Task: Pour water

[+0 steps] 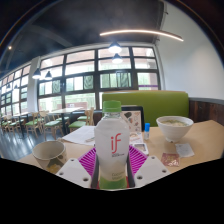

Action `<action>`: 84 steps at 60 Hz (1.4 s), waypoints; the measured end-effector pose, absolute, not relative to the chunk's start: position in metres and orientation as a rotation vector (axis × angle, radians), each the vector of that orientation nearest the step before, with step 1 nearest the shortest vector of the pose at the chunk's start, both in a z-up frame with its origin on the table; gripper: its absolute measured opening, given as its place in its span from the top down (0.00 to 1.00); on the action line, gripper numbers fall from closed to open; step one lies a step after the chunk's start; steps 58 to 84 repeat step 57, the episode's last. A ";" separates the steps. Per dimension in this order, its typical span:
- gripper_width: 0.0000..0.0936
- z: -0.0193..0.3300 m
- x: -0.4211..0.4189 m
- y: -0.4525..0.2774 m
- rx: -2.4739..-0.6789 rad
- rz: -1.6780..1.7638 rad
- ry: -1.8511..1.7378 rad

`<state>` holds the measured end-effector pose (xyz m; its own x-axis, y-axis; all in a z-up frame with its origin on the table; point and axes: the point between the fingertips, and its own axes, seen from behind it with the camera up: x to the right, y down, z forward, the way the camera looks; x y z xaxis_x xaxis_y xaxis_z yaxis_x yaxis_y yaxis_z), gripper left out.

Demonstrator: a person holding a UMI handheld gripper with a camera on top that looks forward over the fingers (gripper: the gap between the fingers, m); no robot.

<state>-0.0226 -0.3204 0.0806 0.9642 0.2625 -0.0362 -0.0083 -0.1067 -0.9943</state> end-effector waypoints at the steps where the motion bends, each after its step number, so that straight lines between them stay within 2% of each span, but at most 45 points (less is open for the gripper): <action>1: 0.54 0.081 -0.022 -0.321 -1.664 0.231 -0.193; 7: 0.47 0.089 -0.029 -0.350 -1.642 0.232 -0.195; 14: 0.18 0.095 -0.024 -0.370 -1.633 0.209 -0.192; 18: 0.11 0.092 -0.021 -0.386 -1.661 0.192 -0.161; 28: 0.12 0.101 -0.006 -0.466 -1.711 0.185 -0.108; 43: 0.13 0.158 -0.011 -0.686 -1.666 0.178 -0.124; 57: 0.13 0.179 -0.016 -0.868 -1.657 0.178 -0.124; 84: 0.13 0.179 -0.016 -0.868 -1.657 0.178 -0.124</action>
